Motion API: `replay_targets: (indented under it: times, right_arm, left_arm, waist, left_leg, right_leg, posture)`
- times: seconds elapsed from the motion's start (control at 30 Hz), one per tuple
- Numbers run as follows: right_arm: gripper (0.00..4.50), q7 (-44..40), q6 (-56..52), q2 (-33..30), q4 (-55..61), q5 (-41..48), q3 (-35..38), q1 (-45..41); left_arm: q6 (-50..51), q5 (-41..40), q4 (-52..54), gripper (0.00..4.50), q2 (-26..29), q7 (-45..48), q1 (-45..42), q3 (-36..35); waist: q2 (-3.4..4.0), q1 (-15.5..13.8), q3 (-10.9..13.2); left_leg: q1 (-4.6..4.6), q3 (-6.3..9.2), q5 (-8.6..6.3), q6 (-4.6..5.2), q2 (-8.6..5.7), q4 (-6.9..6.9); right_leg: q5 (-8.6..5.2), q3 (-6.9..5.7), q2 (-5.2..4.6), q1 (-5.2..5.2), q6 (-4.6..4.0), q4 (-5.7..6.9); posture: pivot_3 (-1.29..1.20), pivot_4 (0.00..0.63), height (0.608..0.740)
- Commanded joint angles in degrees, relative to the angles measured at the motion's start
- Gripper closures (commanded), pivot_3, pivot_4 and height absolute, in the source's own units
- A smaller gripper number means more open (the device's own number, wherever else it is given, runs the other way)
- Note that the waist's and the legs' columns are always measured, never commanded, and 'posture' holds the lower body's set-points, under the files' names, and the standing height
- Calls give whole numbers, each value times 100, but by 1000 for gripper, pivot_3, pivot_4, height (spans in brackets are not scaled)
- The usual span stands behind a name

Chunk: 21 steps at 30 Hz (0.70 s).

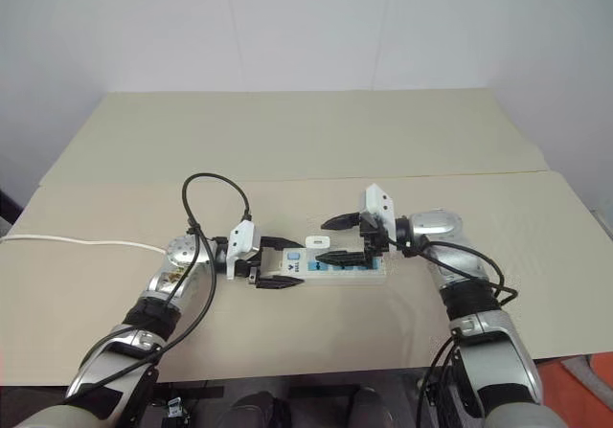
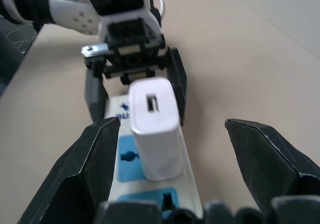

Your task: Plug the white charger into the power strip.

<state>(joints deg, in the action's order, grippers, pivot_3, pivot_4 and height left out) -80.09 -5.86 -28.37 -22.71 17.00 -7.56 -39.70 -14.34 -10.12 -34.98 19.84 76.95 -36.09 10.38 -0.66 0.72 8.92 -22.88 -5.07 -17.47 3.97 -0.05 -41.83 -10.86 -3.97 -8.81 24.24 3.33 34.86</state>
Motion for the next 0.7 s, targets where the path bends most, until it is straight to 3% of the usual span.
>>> replay_targets:
  times: [0.03,0.4,0.53,0.7]
  right_arm:
    - [490,-73,-249,-214,604,321,284,105]
    - [490,108,-539,-504,982,576,521,256]
    - [440,169,-593,-538,1050,618,569,306]
    - [440,216,-659,-587,1098,642,636,360]
  left_arm:
    - [-130,119,-120,1247,12,-100,-134,6]
    - [-105,124,-221,1247,-12,-142,-208,-5]
    - [-90,132,-246,16,-18,-117,-236,-6]
    - [-92,65,-227,16,7,-14,-251,-49]
  waist:
    - [0,-3,0]
    - [-2,2,1]
    - [-2,1,1]
    - [-2,1,1]
  left_leg:
    - [-1,0,0,0,0,0]
    - [-1,0,-1,1,0,0]
    - [-2,0,-1,2,0,0]
    - [-2,0,-1,2,0,0]
  right_leg:
    - [0,0,0,0,0,-1]
    - [0,0,0,1,0,-2]
    - [0,0,0,1,0,-2]
    - [0,0,0,1,0,-2]
  posture:
    - [0,150,740]
    - [0,150,740]
    - [0,150,740]
    - [0,150,740]
